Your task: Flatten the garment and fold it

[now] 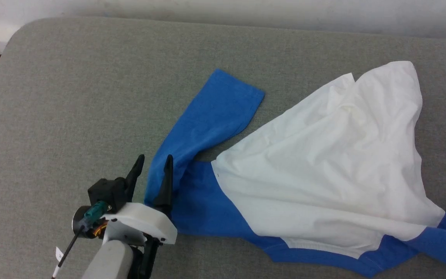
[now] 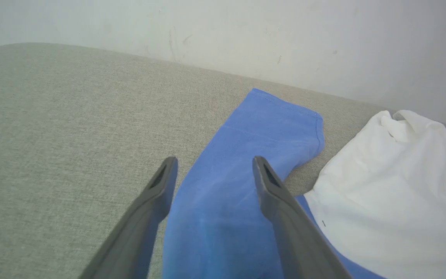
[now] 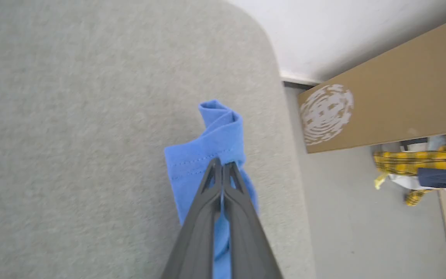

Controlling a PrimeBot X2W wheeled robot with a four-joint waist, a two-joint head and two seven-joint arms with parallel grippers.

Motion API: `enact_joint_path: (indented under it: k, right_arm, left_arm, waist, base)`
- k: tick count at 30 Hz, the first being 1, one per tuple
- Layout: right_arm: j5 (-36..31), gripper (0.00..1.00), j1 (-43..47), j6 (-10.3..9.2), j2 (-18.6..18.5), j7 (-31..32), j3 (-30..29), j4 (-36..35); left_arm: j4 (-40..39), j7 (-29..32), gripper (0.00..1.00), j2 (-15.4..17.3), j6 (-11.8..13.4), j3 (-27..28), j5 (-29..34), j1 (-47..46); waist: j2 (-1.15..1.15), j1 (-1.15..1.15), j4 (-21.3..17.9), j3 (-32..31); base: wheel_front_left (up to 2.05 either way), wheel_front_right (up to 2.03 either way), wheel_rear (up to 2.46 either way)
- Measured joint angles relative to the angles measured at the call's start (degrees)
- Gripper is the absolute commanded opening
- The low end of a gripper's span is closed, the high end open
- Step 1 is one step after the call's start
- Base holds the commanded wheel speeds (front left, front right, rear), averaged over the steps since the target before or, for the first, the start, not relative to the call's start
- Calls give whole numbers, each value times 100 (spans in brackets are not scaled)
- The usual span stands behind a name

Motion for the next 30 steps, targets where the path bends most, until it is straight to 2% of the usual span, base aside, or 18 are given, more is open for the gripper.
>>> enact_joint_path:
  k: [4, 10, 11, 12, 16, 19, 25, 30]
  right_arm:
    - [-1012, 0, -572, 0, -83, -261, -724, -205]
    - [-1884, 0, -1142, 0, 243, -688, -1552, -367]
    - [-1980, 47, -1196, 0, 330, -762, -1660, -361]
    - [-2087, 100, -1240, 0, 414, -824, -1764, -338]
    - [-2313, 100, -1271, 0, 652, -1113, -1887, 12]
    - [-2280, 100, -1273, 0, 770, -1334, -1769, 426]
    - [-1815, 100, -1344, 0, 776, -2047, -1151, 1203]
    - [-1225, 100, -1389, 0, 748, -2820, -623, 1474]
  left_arm:
    - [67, -55, 100, -57, -54, -64, 0, -82]
    - [174, -148, 100, -132, -63, -120, -1, -137]
    - [191, -157, 100, -140, -81, -126, -1, -142]
    - [202, -159, 100, -147, -92, -132, -1, -148]
    - [260, -202, 100, -170, -94, -156, -1, -162]
    - [308, -209, 100, -168, -94, -158, -5, -192]
    - [377, -230, 100, -142, -96, -152, -21, -208]
    - [390, -257, 100, -111, -97, -144, -53, -195]
  waist:
    - [0, 0, 89, 63]
    - [0, 0, 266, 190]
    - [0, 0, 293, 214]
    - [0, 0, 316, 241]
    - [0, 0, 386, 323]
    - [0, 0, 383, 330]
    - [0, -1, 251, 170]
    - [0, -1, 88, -107]
  base:
    - [0, 0, 0]
    - [0, 0, 0]
    - [0, 0, 0]
    - [0, 0, 0]
    - [0, 0, 0]
    - [0, 0, 0]
    - [0, 0, 0]
    - [0, 0, 0]
